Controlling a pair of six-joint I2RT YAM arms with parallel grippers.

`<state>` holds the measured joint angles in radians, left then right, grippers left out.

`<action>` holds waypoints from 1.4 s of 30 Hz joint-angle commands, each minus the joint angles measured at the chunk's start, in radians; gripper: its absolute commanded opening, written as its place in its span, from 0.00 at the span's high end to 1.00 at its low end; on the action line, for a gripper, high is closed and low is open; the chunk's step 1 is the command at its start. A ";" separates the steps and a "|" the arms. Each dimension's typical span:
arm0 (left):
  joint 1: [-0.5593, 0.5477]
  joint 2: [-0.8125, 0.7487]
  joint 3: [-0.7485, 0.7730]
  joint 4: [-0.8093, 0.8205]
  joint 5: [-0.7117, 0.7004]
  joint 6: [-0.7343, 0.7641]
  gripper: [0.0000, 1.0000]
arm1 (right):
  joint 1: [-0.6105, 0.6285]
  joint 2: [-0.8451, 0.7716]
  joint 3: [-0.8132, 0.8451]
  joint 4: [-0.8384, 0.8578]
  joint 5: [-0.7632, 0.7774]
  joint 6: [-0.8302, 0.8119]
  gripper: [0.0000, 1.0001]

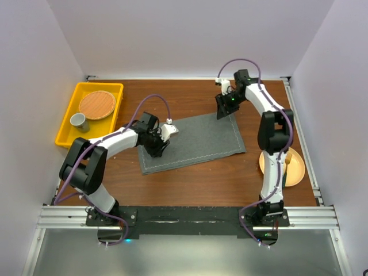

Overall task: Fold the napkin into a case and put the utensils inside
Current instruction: Move the rectangle-folded napkin to the center of the board, then pick up the rectangle-folded napkin from the center of the board.

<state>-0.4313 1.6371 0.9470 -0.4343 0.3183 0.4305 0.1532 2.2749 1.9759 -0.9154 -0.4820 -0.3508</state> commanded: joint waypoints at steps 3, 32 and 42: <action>-0.003 0.027 -0.024 0.032 0.031 -0.016 0.62 | -0.125 -0.209 -0.189 -0.060 0.037 0.053 0.50; -0.007 0.047 -0.014 0.037 0.031 -0.030 0.61 | -0.165 -0.120 -0.384 0.056 0.034 0.102 0.65; -0.007 0.056 -0.002 0.040 0.033 -0.049 0.60 | -0.165 -0.129 -0.353 0.046 0.020 0.128 1.00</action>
<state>-0.4332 1.6630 0.9340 -0.4114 0.3332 0.4019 -0.0185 2.1521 1.6142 -0.8734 -0.4412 -0.2420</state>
